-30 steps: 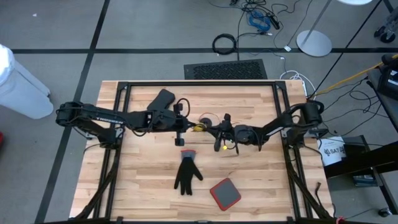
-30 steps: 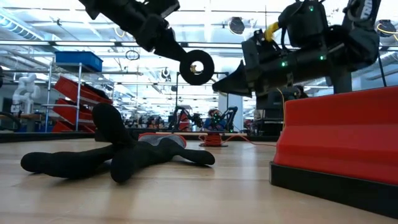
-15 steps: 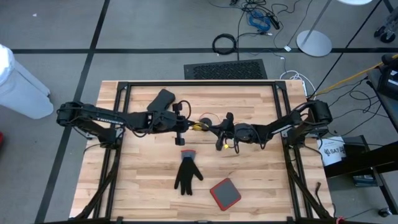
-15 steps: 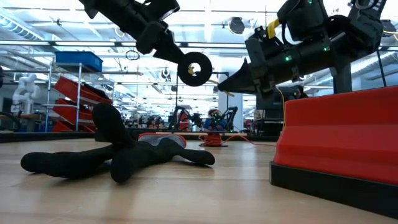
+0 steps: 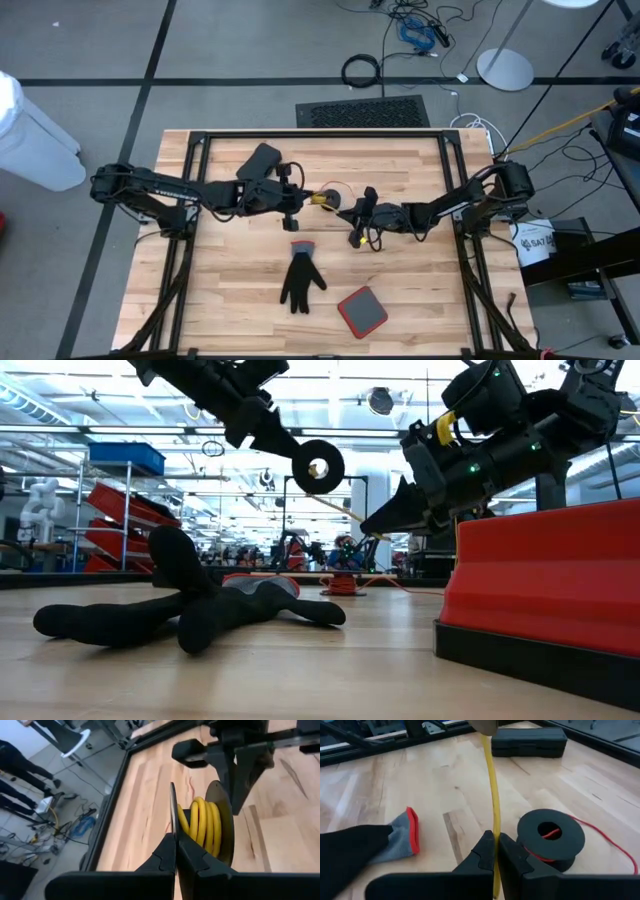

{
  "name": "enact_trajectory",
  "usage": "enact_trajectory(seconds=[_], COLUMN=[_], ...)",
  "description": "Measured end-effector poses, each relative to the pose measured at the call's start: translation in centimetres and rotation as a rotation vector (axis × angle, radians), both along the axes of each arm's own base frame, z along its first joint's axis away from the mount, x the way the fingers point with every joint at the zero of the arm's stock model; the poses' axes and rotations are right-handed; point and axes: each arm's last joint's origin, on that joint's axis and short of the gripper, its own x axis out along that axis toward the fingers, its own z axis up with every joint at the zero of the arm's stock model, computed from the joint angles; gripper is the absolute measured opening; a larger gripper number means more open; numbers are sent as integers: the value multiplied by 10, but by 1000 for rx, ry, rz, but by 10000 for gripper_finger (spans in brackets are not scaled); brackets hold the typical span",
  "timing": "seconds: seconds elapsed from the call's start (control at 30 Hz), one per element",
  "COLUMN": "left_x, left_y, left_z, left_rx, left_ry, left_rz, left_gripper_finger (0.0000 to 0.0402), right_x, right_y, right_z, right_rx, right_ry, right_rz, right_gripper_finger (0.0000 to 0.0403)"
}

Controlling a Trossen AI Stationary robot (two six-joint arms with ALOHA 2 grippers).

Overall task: Coil cords
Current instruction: Coil the yellow wire onto the black spool

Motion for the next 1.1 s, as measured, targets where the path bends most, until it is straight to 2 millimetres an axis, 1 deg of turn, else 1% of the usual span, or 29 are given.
enact_trajectory(seconds=[0.33,0.47,0.67,0.8,0.93,1.1], left_x=[-5,-5,-5,0,8,21], left_y=[-1,-2,-2,-2,1,4], left_z=[-9,-10,-13,-24,-38,-45], left_rx=[-40,-71,-73,-46,23,95], left_ry=[107,111,133,177,210,141], left_rz=[-44,-66,-66,-53,35,115], left_gripper_finger=[0,0,0,0,0,0], right_x=[1,1,1,3,8,18], right_y=[-1,-3,-4,-4,-3,-2], right_z=[2,2,5,11,20,32], right_rx=[-2,-3,-5,-3,1,-9], right_ry=[-25,-25,-46,-79,-109,-127], right_rz=[-5,-13,-15,-9,18,30], right_gripper_finger=[0,0,0,0,0,0])
